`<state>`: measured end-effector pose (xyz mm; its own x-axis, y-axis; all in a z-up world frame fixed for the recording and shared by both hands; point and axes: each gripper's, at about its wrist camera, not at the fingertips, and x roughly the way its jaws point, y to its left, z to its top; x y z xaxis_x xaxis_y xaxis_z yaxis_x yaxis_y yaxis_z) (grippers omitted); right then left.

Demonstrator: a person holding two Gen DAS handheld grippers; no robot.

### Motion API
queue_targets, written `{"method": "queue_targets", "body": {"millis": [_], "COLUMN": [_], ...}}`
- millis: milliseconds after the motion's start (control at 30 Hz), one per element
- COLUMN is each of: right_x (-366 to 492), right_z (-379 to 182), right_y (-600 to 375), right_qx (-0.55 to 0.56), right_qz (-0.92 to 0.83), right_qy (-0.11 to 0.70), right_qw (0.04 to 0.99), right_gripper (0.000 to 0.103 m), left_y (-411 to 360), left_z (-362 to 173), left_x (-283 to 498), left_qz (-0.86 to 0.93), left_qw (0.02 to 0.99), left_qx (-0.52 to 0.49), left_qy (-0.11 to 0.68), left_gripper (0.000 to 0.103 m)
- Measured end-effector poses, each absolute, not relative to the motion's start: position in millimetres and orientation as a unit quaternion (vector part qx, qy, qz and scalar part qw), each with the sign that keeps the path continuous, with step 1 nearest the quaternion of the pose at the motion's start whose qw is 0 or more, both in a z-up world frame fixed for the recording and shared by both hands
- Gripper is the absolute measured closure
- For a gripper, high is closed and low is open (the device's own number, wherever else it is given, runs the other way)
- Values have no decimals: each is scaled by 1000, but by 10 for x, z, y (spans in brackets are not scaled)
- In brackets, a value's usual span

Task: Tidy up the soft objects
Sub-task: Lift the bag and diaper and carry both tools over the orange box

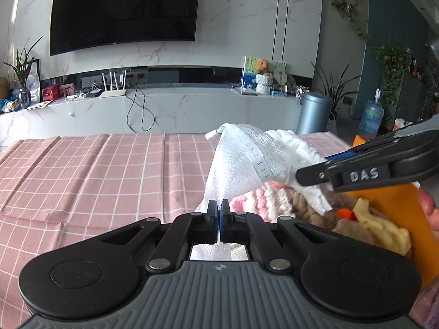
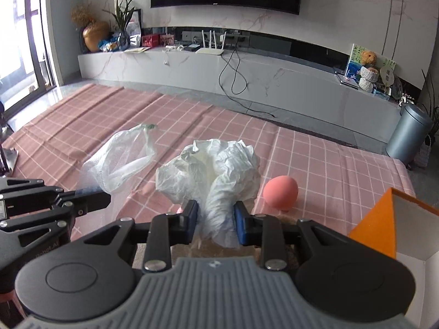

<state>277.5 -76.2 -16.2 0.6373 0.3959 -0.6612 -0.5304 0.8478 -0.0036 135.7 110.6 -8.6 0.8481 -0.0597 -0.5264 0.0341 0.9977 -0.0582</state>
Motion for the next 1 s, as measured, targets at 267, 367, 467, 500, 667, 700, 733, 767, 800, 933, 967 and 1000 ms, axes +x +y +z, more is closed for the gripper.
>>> {"method": "queue_targets", "body": {"millis": [267, 367, 467, 500, 667, 700, 733, 767, 800, 933, 967, 1000], "right_x": [2404, 2201, 2053, 2016, 1853, 1849, 1834, 1831, 1830, 1870, 1893, 1931], "right_z": [338, 450, 511, 522, 451, 427, 381, 337, 293, 2, -76, -161], "right_y": [-1518, -1843, -2176, -2265, -2817, -2902, -2983, -3051, -3092, -3199, -3207, -3206], "right_qx": [-35, -37, -42, -43, -49, -49, -51, -53, -56, -74, -77, -80], "right_qz": [231, 208, 178, 168, 113, 105, 98, 94, 92, 92, 93, 95], "right_qy": [305, 292, 292, 294, 319, 326, 336, 346, 355, 394, 403, 413], "right_qw": [923, 933, 939, 940, 940, 938, 935, 932, 929, 911, 907, 902], "right_gripper": [75, 74, 74, 74, 74, 74, 74, 74, 74, 73, 73, 73], "left_y": [909, 705, 453, 362, -221, -334, -445, -549, -646, -937, -990, -1023], "left_z": [408, 646, 827, 865, 873, 850, 818, 776, 717, 424, 354, 280], "left_x": [1189, 1121, 1103, 1111, 1259, 1314, 1379, 1440, 1519, 1825, 1894, 1965], "left_qz": [-66, -102, -151, -167, -243, -256, -271, -282, -290, -309, -310, -308], "left_qw": [963, 964, 958, 954, 928, 921, 913, 904, 896, 863, 859, 854], "left_qx": [-63, -76, -94, -100, -127, -132, -139, -143, -146, -148, -140, -134], "left_qy": [253, 235, 226, 227, 253, 262, 273, 286, 302, 371, 383, 397], "left_gripper": [102, 102, 102, 102, 102, 102, 102, 102, 102, 102, 102, 102]}}
